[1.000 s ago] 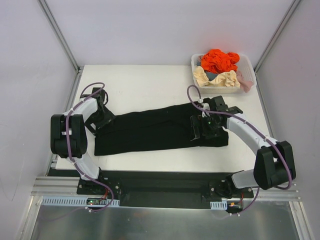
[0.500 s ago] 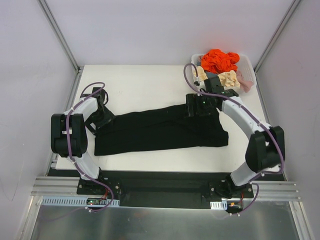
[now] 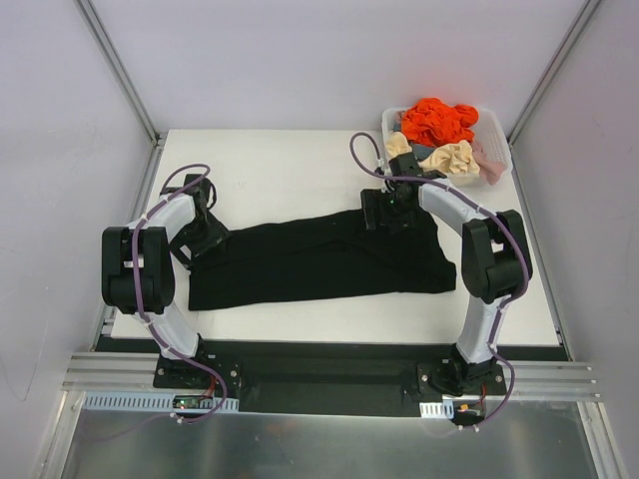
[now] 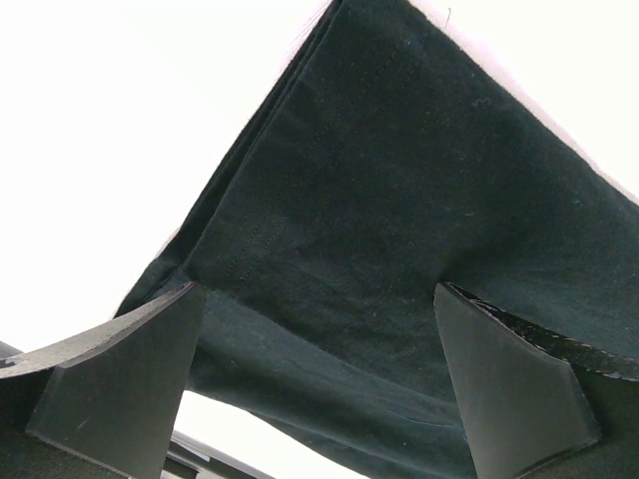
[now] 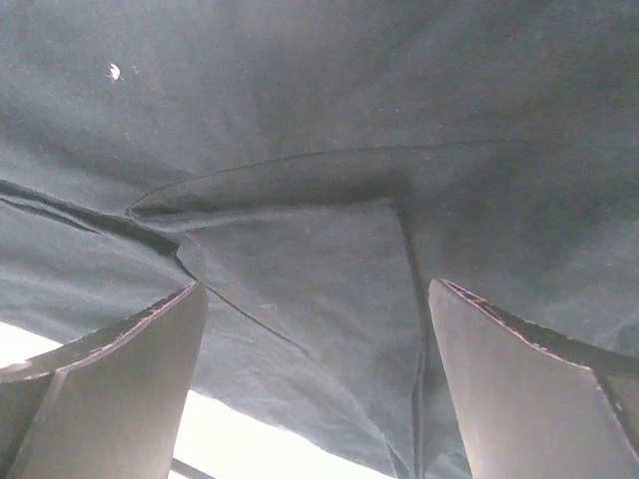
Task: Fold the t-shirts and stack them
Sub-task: Fold the tshirt
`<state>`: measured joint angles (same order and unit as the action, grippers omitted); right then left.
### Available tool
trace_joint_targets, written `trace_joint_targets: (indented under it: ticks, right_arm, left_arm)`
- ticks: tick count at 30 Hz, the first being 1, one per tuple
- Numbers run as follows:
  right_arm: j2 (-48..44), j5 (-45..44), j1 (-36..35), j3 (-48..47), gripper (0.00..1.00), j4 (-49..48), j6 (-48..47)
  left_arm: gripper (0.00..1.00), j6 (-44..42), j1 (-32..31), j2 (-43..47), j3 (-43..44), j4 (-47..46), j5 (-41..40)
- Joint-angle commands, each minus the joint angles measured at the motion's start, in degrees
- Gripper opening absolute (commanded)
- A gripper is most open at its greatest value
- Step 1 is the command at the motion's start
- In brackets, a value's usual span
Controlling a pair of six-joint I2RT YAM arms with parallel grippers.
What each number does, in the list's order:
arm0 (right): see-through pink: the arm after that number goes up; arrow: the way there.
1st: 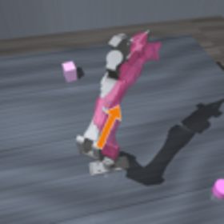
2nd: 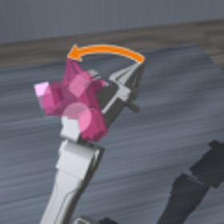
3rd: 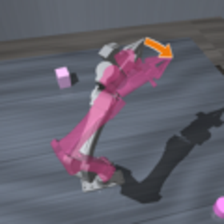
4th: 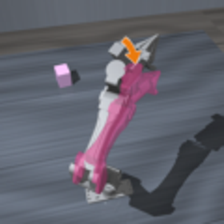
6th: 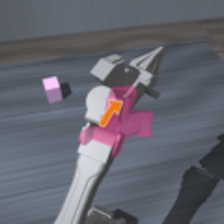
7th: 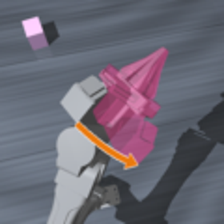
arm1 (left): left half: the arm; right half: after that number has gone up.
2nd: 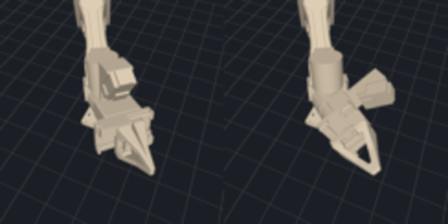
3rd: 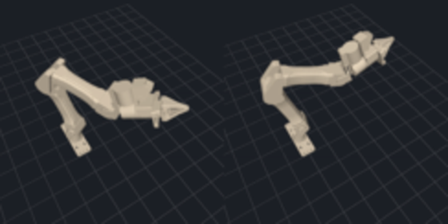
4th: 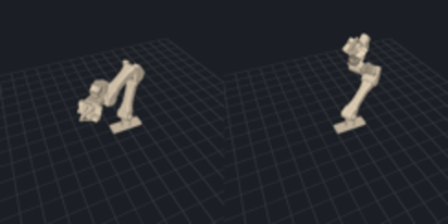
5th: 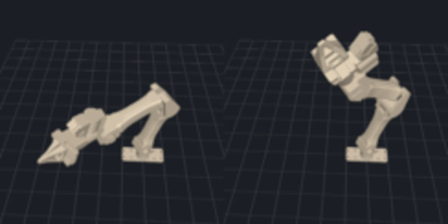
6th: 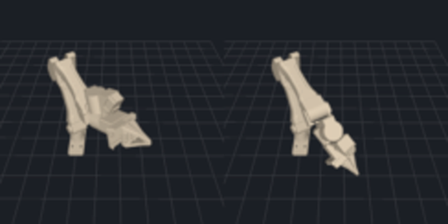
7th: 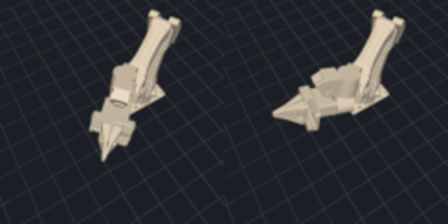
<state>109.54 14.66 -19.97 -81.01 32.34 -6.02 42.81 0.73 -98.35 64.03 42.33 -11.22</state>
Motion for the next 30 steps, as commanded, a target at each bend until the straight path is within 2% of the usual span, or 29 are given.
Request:
trace_joint_targets:
  ticks: [1,9,20,25,30]
  right_arm:
    - [-0.6,0.4,0.2,1.1,0.97,-0.6,0.5]
    - [-4.1,6.3,-0.3,5.9,0.97,-3.7,1.4]
    - [-9.9,8.9,-5.6,9.3,0.97,-4.1,-0.3]
    - [-10.7,12.8,-8.2,10.3,0.97,-2.2,-2.1]
    - [-12.6,9.8,-10.4,10.6,0.97,0.1,-4.6]
  left_arm:
    - [0.99,-0.6,0.1,1.6,1.0,1.5,-0.9]
    - [0.99,-0.6,0.1,1.6,1.0,1.6,0.0]
    - [0.99,0.1,0.1,2.9,0.0,1.5,1.0]
    - [0.99,0.1,0.1,3.5,-0.2,1.6,1.2]
    - [0.99,0.3,0.1,4.3,-0.7,2.0,1.1]
